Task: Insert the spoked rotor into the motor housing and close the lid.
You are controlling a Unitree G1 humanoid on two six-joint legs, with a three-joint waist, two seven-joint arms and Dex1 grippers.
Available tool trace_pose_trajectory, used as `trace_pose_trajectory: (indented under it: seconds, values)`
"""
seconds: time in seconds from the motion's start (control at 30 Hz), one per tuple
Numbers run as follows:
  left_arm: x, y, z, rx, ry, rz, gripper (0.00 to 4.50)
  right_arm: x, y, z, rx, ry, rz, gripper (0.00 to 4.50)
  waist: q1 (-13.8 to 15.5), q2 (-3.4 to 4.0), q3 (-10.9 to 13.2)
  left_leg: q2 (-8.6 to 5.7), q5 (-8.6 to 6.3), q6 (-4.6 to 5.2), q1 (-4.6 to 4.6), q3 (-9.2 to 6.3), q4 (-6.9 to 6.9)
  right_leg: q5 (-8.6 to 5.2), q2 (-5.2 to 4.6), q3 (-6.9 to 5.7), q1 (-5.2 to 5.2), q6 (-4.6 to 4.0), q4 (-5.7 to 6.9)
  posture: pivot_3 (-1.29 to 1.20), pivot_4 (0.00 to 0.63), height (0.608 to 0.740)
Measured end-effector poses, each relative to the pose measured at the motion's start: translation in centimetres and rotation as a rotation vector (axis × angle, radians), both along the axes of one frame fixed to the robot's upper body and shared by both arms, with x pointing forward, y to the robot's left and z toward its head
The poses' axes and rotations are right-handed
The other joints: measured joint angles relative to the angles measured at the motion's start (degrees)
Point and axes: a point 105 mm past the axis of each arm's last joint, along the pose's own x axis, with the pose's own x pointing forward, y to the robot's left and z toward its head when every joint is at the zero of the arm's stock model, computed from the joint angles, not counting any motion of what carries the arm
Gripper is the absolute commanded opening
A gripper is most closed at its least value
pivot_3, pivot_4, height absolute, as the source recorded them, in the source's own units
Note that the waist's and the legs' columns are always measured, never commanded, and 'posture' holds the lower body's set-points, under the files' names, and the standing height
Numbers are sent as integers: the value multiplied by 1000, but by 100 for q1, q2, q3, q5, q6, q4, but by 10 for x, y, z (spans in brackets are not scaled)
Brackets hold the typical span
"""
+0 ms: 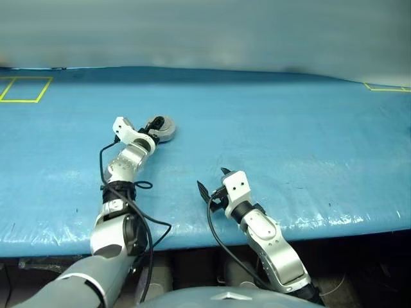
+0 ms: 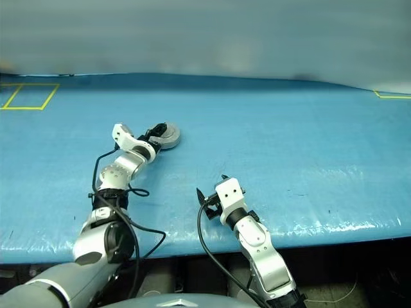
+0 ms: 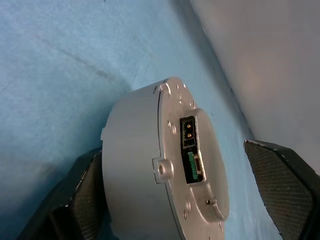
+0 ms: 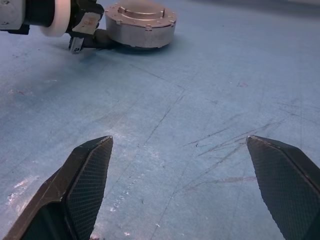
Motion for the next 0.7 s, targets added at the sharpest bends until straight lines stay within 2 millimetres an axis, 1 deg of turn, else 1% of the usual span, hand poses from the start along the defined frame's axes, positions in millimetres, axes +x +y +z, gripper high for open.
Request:
trace_pose_trajectory:
  seconds: [0.07,0.1,0.2,0.27,0.33,0.4,0.43,0.5,0.6,0.67,0.7]
  values:
    - [-13,1,-3,-4,7,-17,4469,-1,0,-2,-2,13,-2,4500,15,-3,-4,1,1,-2,6,-3,1,-2,0,-3,6,-4,2,0,150,740]
    - [-19,2,-4,-3,11,-23,4469,-1,0,-3,-1,18,-2,4500,20,-2,-7,1,1,-2,12,-3,2,-14,0,-4,12,-24,1,0,150,740]
    - [-41,6,-9,0,32,-44,4469,-5,0,-8,3,42,-2,4500,11,-2,-7,2,-1,0,59,0,-3,-28,-4,-2,56,-42,-2,0,150,740]
    - [-55,8,-12,6,41,-60,4469,-6,0,-9,3,48,0,4500,18,-3,-8,3,-1,-1,76,1,-4,-43,-6,-3,69,-29,-1,0,150,740]
    - [-66,9,-13,51,37,-87,4469,-7,1,-10,8,56,5,4500,17,-4,-10,4,-1,-2,84,0,-3,-43,-6,-3,71,-30,1,0,150,740]
    - [-83,8,-13,185,8,-178,4469,-8,3,-10,28,66,11,4500,-4,-4,-10,13,-2,-5,84,3,-9,-40,-5,-2,65,-40,1,0,150,740]
    - [-92,5,-14,259,-12,-239,4469,-8,3,-9,38,69,12,4500,-10,-3,-9,38,-3,-7,80,5,-12,-40,-7,-2,58,-43,2,0,150,740]
    - [-107,-5,-14,386,-65,-345,4469,-7,1,-6,76,71,3,4500,13,-1,-8,42,-6,-14,76,11,-15,-30,-8,-4,44,-67,-2,0,150,740]
    - [-121,-17,-10,582,-184,-445,4469,-5,0,6,138,48,-8,4500,48,0,-8,44,-23,-42,69,25,-26,-29,-17,-1,7,-77,-4,0,150,740]
    - [-128,-20,-7,755,-278,-491,4469,-5,-4,10,141,30,-21,4500,62,4,-9,45,-23,-42,59,43,-34,-27,-32,4,-18,-83,-2,0,150,740]
    - [-131,-21,-8,809,-306,-500,4469,-5,-9,12,140,19,-36,4500,64,6,-11,44,-23,-42,57,51,-41,-27,-52,6,-23,-84,-2,0,150,740]
